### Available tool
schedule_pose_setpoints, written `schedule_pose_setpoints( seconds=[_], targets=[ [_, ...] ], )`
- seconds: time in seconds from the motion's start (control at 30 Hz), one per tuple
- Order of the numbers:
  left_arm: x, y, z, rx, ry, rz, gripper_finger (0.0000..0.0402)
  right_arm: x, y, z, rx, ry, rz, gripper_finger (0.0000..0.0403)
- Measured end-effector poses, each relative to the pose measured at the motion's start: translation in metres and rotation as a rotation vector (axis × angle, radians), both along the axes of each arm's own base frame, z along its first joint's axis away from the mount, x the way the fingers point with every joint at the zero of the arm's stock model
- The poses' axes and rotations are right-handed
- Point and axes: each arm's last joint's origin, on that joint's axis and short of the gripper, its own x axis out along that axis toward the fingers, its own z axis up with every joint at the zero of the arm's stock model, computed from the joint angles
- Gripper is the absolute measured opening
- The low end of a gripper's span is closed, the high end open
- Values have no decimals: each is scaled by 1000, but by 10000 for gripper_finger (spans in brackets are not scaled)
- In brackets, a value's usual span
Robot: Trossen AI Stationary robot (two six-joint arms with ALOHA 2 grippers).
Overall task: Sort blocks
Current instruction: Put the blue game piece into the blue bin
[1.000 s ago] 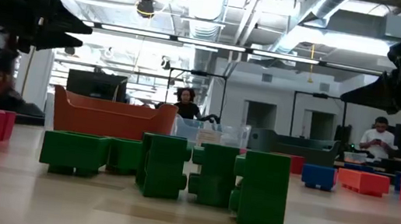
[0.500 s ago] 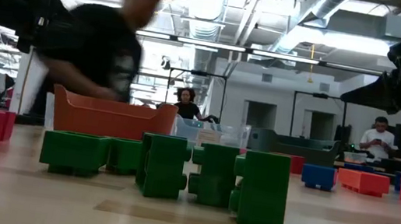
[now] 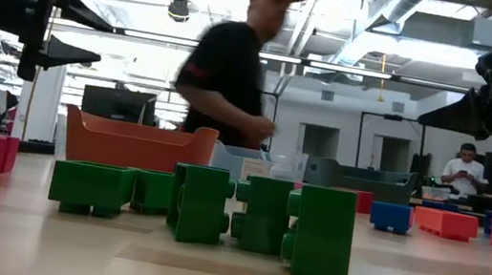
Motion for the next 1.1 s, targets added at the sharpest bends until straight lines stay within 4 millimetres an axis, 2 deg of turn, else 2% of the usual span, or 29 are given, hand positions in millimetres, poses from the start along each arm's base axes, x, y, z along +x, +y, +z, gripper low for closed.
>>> schedule_pose_setpoints(
  seconds=[0.4, 0.6, 0.7, 0.97, 1.1],
  targets=[
    [0, 0, -1, -30, -20, -4, 261, 0, 0, 0, 0, 0, 0, 6],
    [1, -1, 0, -210, -179, -69, 261, 0, 0, 0, -1, -5, 0, 6],
    [1, -1, 0, -240, -206, -67, 261, 1, 0, 2, 8, -34, -2, 6],
    [1, -1, 0, -297, -254, -69, 261, 1, 0, 5, 286, -241, -48, 6],
    [1, -1, 0, -346, -295, -72, 261, 2, 0, 7, 507, -385, -79, 6]
  ],
)
